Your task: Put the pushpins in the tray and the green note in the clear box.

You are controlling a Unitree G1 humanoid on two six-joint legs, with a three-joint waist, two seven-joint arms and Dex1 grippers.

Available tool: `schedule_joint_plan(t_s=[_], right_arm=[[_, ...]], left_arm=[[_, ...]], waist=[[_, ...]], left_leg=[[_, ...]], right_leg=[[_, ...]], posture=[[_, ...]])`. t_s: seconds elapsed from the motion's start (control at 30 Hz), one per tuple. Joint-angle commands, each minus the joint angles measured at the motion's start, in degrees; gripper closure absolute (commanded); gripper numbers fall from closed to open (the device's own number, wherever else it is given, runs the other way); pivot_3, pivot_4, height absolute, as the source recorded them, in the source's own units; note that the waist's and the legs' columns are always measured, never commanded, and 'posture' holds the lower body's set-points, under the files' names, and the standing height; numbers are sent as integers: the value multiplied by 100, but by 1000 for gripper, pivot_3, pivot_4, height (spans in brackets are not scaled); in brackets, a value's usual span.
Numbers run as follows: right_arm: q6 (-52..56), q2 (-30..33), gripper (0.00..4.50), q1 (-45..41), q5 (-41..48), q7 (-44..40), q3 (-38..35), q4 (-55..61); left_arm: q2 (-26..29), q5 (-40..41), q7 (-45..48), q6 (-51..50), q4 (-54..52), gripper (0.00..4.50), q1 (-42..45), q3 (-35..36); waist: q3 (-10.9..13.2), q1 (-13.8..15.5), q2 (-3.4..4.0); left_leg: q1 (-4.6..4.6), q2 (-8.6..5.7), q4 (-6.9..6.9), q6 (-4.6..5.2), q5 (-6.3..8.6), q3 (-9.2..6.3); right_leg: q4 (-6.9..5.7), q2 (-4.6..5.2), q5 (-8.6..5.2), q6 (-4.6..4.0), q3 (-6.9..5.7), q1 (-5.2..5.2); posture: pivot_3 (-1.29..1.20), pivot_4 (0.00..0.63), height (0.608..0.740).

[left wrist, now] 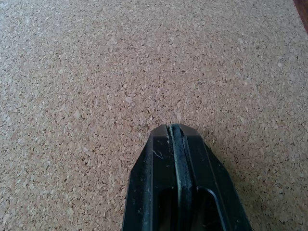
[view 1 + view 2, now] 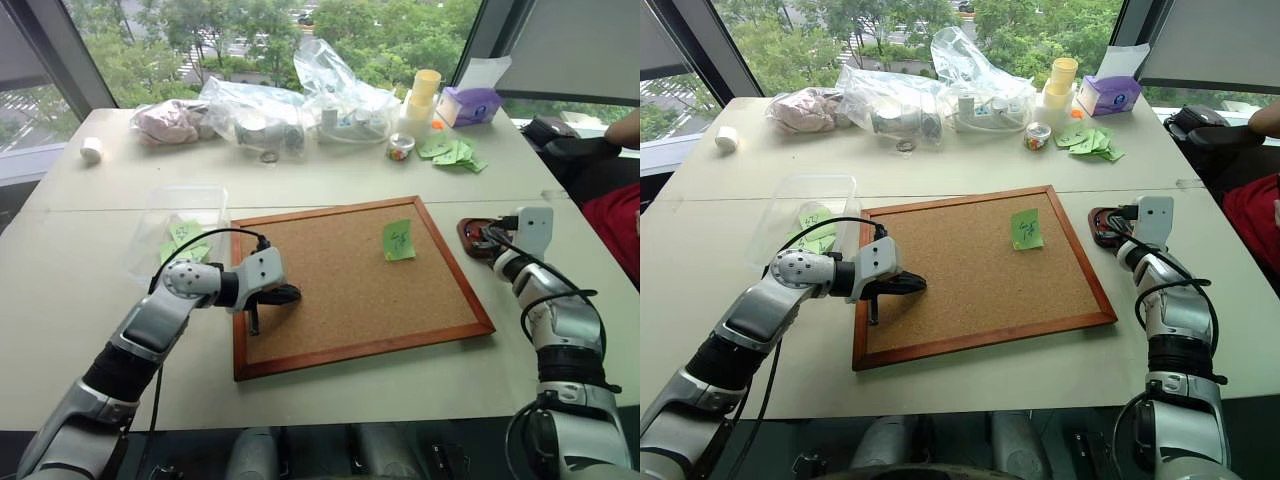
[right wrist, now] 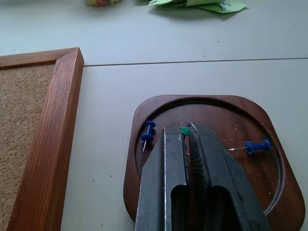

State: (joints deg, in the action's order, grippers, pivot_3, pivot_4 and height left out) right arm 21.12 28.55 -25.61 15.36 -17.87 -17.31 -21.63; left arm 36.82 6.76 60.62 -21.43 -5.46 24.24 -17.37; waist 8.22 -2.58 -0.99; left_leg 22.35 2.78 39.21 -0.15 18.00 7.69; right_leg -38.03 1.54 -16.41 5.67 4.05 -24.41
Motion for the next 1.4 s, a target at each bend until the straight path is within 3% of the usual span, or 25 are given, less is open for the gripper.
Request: schedule_joint_plan(t_s=[0.03, 0.1, 0.3, 0.57, 0.7, 1.07, 1.4], right_arm=[[-181, 87, 3776, -99, 37, -26, -151, -10], [-216, 84, 3111, -90, 54, -24, -184, -21], [-223, 59, 73, -45, 123, -24, -268, 110], [-300, 19, 29, 82, 276, -63, -365, 640], [-242, -64, 29, 267, 531, -370, -271, 1430], [837, -179, 29, 1045, 850, -1224, 996, 3052], [703, -291, 29, 1335, 616, -1391, 1490, 3092]], left_arm=[[76, -70, 60, -25, -19, 4500, -79, -59], [84, -63, 47, -45, -76, 4500, -124, -50], [83, -59, 32, -71, -146, 4500, -168, -40], [77, -40, 32, -99, -194, 4500, -166, -43], [143, -49, 85, -46, -177, 4500, -172, -32], [169, -99, 160, 118, 114, 4500, -8, -8], [138, -125, 110, 164, 130, 4500, -74, -30]], waist=[[0, 0, 0], [0, -1, 0], [0, -1, 1], [0, 1, 1], [0, 0, 1], [-1, 3, 1], [0, 8, 1]], left_leg=[[0, 0, 0, 0, 0, 0], [0, 0, 0, 0, 0, 0], [0, 2, 0, 0, 0, 0], [0, 1, 0, 0, 0, 1], [0, 1, -2, 0, 0, -1], [0, 3, -1, 2, 1, -2], [1, 1, 0, 10, 6, -3]], right_leg=[[0, 0, 0, 0, 0, 0], [0, 0, 0, 0, 0, 0], [0, 0, 0, 0, 0, 0], [0, 1, 0, 0, 0, 0], [0, 0, 0, 0, 0, 0], [-1, -2, 0, 0, 0, 0], [-1, -1, 0, 0, -1, 0]], posture=[[0, 150, 738], [0, 150, 738], [0, 150, 738], [0, 150, 738], [0, 150, 738], [0, 150, 738], [0, 150, 738]])
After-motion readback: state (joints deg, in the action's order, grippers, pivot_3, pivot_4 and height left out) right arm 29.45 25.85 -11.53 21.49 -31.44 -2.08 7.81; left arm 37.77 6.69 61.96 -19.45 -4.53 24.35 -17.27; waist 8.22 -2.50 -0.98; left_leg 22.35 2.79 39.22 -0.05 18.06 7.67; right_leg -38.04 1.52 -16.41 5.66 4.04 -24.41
